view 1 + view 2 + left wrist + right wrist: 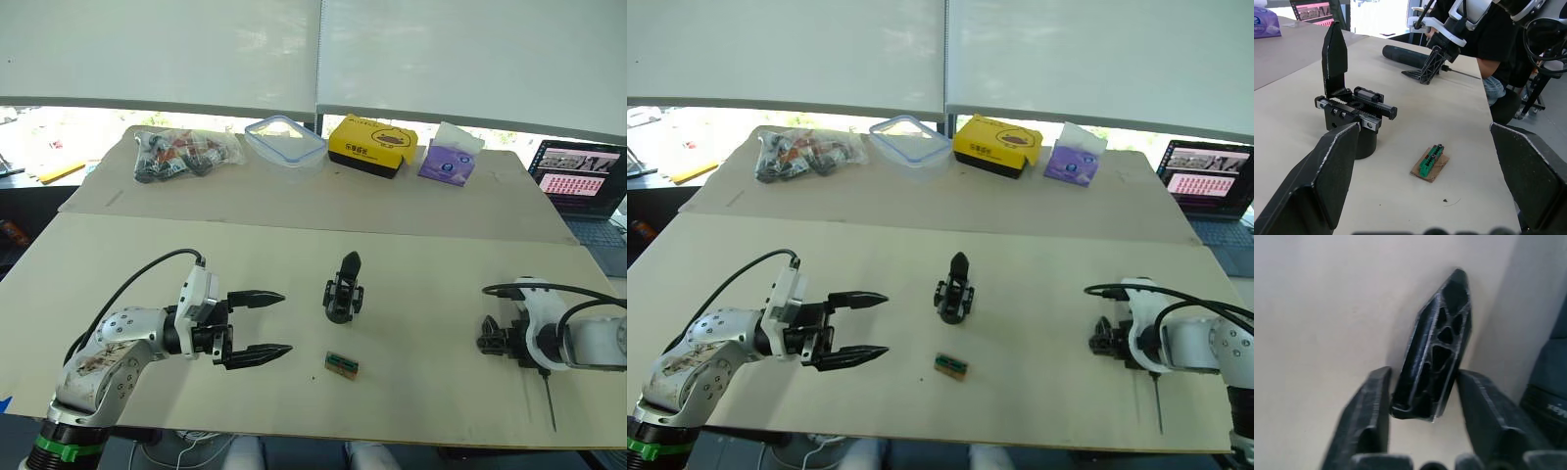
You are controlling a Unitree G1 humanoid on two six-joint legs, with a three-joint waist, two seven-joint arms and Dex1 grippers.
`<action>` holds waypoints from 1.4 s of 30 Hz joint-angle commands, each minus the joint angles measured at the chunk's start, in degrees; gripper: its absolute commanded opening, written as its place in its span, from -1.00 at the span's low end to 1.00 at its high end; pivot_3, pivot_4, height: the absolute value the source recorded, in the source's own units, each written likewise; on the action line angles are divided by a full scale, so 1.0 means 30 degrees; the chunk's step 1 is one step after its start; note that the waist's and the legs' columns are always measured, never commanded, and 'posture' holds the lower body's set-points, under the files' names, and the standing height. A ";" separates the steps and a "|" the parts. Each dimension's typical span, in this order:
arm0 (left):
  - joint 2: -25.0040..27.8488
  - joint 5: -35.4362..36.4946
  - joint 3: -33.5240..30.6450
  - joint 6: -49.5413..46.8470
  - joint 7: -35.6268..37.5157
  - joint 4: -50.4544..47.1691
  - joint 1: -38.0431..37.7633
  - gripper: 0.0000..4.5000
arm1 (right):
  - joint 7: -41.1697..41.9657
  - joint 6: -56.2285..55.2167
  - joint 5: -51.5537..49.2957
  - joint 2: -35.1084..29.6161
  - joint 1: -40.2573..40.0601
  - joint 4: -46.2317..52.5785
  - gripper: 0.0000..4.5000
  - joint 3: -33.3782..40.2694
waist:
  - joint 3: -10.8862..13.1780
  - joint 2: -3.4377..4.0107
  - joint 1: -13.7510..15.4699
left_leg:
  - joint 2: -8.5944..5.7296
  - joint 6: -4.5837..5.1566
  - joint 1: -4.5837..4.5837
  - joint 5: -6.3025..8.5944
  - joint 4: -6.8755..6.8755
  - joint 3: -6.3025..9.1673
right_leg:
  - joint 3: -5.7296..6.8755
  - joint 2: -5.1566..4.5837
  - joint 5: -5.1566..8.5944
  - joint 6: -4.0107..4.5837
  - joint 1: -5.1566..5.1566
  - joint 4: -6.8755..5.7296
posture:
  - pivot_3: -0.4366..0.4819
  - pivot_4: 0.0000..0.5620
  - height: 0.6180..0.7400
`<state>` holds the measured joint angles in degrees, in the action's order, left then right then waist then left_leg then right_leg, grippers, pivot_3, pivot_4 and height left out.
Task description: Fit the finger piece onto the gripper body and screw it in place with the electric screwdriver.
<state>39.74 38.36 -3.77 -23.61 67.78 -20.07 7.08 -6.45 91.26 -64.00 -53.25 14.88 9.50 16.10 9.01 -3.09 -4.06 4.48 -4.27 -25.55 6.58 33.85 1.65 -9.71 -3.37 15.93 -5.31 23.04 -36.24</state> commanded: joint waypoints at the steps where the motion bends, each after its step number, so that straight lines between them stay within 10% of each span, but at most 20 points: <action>1: -0.0181 0.0581 -0.0858 0.0330 -0.0381 -0.0499 0.0037 1.00 | 0.1153 0.0413 -0.0954 -0.0117 -0.0371 0.1476 -0.52 0.0637 | 0.0003 0.0004 0.0013 | 0.0000 0.0000 -0.0001 0.0000 -0.0001 -0.0001 | 0.0000 0.0000 0.0000 0.0000 0.0001 0.0000 | -0.05 -0.47 1.00; 7: -0.1297 0.1950 -0.1567 -0.0903 -0.2311 -0.0196 0.0853 1.00 | 0.4336 -0.2457 -0.1781 0.0469 -0.0776 0.6296 -0.51 0.2865 | 0.0042 0.0080 0.0078 | -0.0003 0.0000 -0.0015 0.0000 0.0004 -0.0002 | -0.0001 -0.0003 0.0001 -0.0007 0.0006 -0.0004 | -0.05 -0.47 1.00; 15: -0.4720 0.6022 -0.1788 -0.4469 -0.7857 -0.0276 0.4048 1.00 | 0.8471 -1.4155 0.5572 0.2142 -0.2237 1.3873 -0.51 0.0671 | 0.0037 0.0072 0.0324 | -0.0006 -0.0003 -0.0024 0.0001 0.0014 0.0011 | 0.0008 0.0004 -0.0010 -0.0082 0.0001 0.0000 | -0.05 -0.47 1.00; 22: -0.8102 0.6359 -0.0599 -0.4773 -1.0613 0.0465 0.7480 1.00 | 0.8380 -2.0282 1.4026 0.2873 0.0260 1.3219 -0.51 -0.4959 | 0.0034 0.0079 0.0440 | -0.0021 -0.0011 -0.0018 -0.0004 0.0043 0.0008 | 0.0006 -0.0003 -0.0056 -0.0101 -0.0004 0.0011 | -0.05 -0.47 1.00; 34: -1.1216 0.5143 0.0332 -0.3277 -1.1959 0.0968 0.8089 1.00 | 0.9060 -2.0608 1.8035 0.3746 0.1620 1.2394 -0.51 -0.7426 | 0.0035 0.0078 0.0551 | -0.0029 -0.0009 -0.0039 -0.0005 0.0022 0.0026 | 0.0007 0.0003 -0.0110 -0.0106 -0.0003 0.0013 | -0.05 -0.47 1.00; 42: -1.2039 0.5498 0.0484 -0.3577 -1.2947 0.0014 0.7046 -0.51 | 0.9504 -2.0408 1.9510 0.4097 0.1727 1.2181 -0.51 -0.7825 | 0.0035 0.0078 0.0547 | -0.0028 -0.0009 -0.0035 -0.0006 0.0022 0.0029 | 0.0007 0.0003 -0.0116 -0.0116 -0.0004 0.0009 | -0.05 -0.47 1.00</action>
<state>4.26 54.06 -2.58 -35.01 29.66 -17.15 28.02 21.53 30.47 -6.83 -41.11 18.99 44.99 -7.86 9.12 -2.86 -2.42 4.39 -4.30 -25.66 6.56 33.92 1.74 -9.69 -3.36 15.59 -5.65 23.03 -36.21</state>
